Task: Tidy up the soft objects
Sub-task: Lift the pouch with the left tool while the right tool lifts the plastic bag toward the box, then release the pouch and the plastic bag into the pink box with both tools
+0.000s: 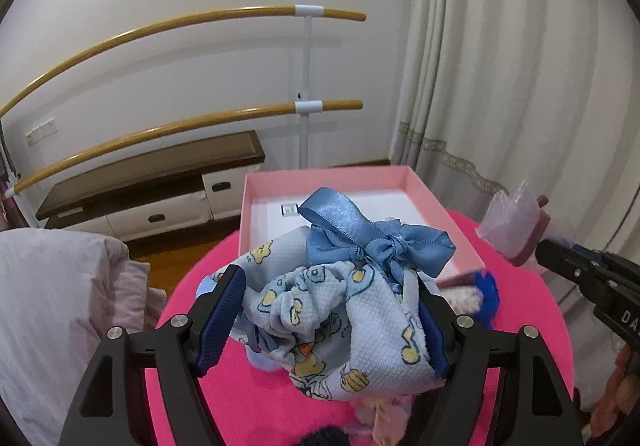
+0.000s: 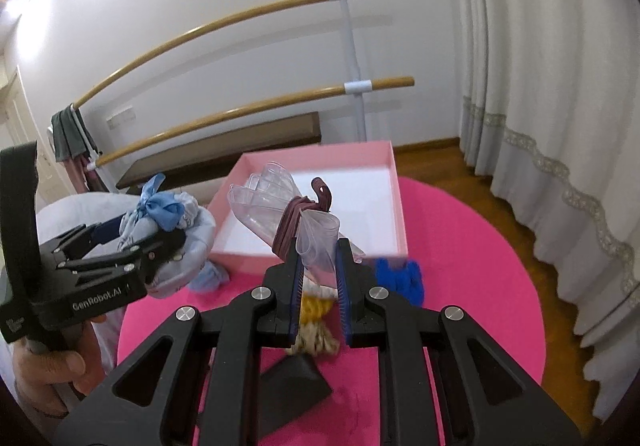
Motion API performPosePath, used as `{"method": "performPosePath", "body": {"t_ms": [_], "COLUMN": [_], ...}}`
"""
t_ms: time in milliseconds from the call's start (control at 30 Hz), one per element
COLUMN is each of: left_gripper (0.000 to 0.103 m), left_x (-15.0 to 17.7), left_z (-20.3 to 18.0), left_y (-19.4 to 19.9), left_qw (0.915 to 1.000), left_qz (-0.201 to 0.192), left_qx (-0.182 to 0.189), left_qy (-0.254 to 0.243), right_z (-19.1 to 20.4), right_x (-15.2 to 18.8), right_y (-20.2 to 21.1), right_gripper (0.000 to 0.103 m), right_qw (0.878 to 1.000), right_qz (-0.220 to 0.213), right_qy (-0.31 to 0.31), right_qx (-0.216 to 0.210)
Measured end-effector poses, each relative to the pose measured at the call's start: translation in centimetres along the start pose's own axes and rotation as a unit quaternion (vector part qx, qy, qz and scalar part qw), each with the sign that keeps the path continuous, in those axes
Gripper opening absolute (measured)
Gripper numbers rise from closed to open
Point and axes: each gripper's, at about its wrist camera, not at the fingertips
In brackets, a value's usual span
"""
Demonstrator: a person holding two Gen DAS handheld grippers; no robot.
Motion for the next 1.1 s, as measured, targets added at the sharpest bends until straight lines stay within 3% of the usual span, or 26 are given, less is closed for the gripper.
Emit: {"method": "performPosePath", "body": {"t_ms": [300,533,800,833,867,900,1000,1067,1100], "left_gripper": [0.074,0.073,0.075,0.081,0.093,0.098,0.102,0.102,0.102], "left_x": [-3.3,-5.6,-6.7,-6.8,-7.1,-7.5,-7.9,-7.9,-7.1], "left_z": [-0.1,-0.7,-0.7,-0.9,-1.0,-1.0,-1.6,-2.0,-2.0], "left_y": [-4.5,-11.7,-18.4,-18.7,-18.8,-18.8,-18.4,-17.8,-17.1], "left_qw": [0.9999,0.9982,0.9927,0.9925,0.9925,0.9926,0.9939,0.9941,0.9945], "left_qz": [0.002,0.056,0.118,0.119,0.118,0.116,0.101,0.097,0.092], "left_qx": [-0.011,-0.019,-0.020,-0.027,-0.031,-0.035,-0.044,-0.048,-0.050], "left_qy": [0.002,0.005,0.012,0.008,0.007,0.007,0.000,-0.004,-0.005], "right_z": [-0.3,-0.9,-3.3,-3.5,-3.7,-4.1,-4.4,-4.6,-4.6], "right_x": [-4.7,-6.3,-5.8,-5.7,-5.5,-5.3,-5.3,-5.4,-5.4], "right_y": [-6.1,-12.3,-18.5,-18.9,-19.1,-19.3,-18.9,-18.2,-17.5], "right_gripper": [0.014,0.015,0.015,0.016,0.020,0.021,0.039,0.070,0.079], "right_qw": [1.000,0.997,0.991,0.990,0.989,0.989,0.990,0.991,0.992], "right_qz": [0.026,0.073,0.131,0.135,0.138,0.138,0.131,0.120,0.111], "right_qy": [-0.002,-0.010,-0.033,-0.034,-0.036,-0.040,-0.049,-0.055,-0.058], "right_qx": [-0.006,-0.004,0.020,0.023,0.025,0.028,0.033,0.033,0.034]}}
Point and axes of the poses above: each gripper's, at about its wrist camera, not at the fingertips, and y roughly against the way its jaws point, z to its left, x to its underside, and after that the axes turned 3 degrees about -y, right-handed
